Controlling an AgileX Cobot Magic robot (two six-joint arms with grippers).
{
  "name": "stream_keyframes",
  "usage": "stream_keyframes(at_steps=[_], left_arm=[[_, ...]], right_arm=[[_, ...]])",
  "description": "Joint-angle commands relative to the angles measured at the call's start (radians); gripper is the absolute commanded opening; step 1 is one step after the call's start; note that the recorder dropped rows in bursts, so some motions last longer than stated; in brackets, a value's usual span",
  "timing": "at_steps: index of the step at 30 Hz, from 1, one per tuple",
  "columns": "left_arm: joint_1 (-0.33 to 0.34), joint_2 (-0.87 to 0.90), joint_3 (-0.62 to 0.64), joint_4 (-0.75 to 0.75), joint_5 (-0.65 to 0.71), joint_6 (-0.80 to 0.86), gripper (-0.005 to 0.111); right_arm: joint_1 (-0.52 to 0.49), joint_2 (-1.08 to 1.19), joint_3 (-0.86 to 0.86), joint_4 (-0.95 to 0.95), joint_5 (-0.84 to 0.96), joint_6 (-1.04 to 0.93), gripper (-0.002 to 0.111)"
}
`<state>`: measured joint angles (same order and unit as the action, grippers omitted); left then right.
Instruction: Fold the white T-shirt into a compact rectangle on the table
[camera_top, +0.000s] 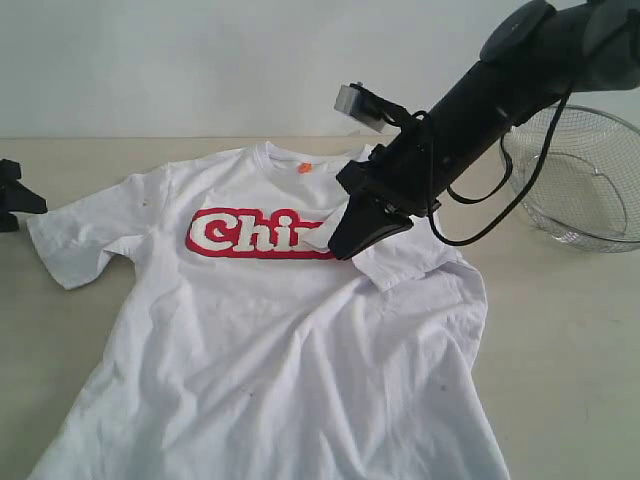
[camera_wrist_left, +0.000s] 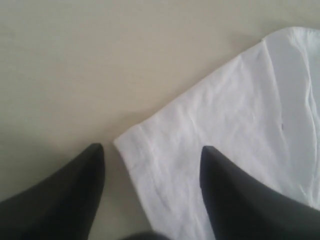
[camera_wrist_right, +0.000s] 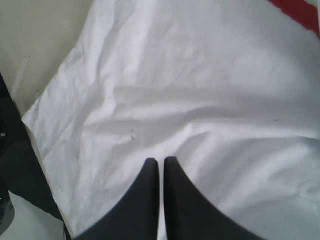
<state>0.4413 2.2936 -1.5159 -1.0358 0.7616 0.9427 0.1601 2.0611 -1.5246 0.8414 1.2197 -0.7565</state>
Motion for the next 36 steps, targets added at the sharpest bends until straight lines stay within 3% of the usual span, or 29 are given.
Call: stream_keyframes(at_steps=[1, 8, 10, 15, 26, 33, 36], left_arm=[[-0.017, 0.024, -0.004, 0.005, 0.013, -0.013, 0.055], [-0.051, 0.039, -0.004, 0.009, 0.023, -0.013, 0.052], [-0.055, 0.039, -0.004, 0.009, 0.027, -0.013, 0.044], [-0.058, 0.039, -0.004, 0.009, 0.035, -0.007, 0.005], [-0.058, -0.039, -0.004, -0.032, 0.158, 0.098, 0.004], [-0.058, -0.125, -0.004, -0.133, 0.239, 0.14, 0.004], [-0.085, -0.138, -0.004, -0.163, 0.293, 0.147, 0.004]], right_arm=[[-0.001, -0.017, 0.001, 0.001, 0.001, -0.004, 0.0], [-0.001, -0.017, 0.001, 0.001, 0.001, -0.004, 0.0], [-0.001, -0.017, 0.001, 0.001, 0.001, -0.004, 0.0], [-0.001, -0.017, 0.001, 0.001, 0.001, -0.004, 0.0], [-0.001, -0.017, 0.001, 0.0, 0.001, -0.008, 0.0], [-0.001, -0.017, 0.001, 0.0, 0.001, -0.013, 0.0], [-0.001, -0.017, 0.001, 0.0, 0.001, -0.016, 0.0]])
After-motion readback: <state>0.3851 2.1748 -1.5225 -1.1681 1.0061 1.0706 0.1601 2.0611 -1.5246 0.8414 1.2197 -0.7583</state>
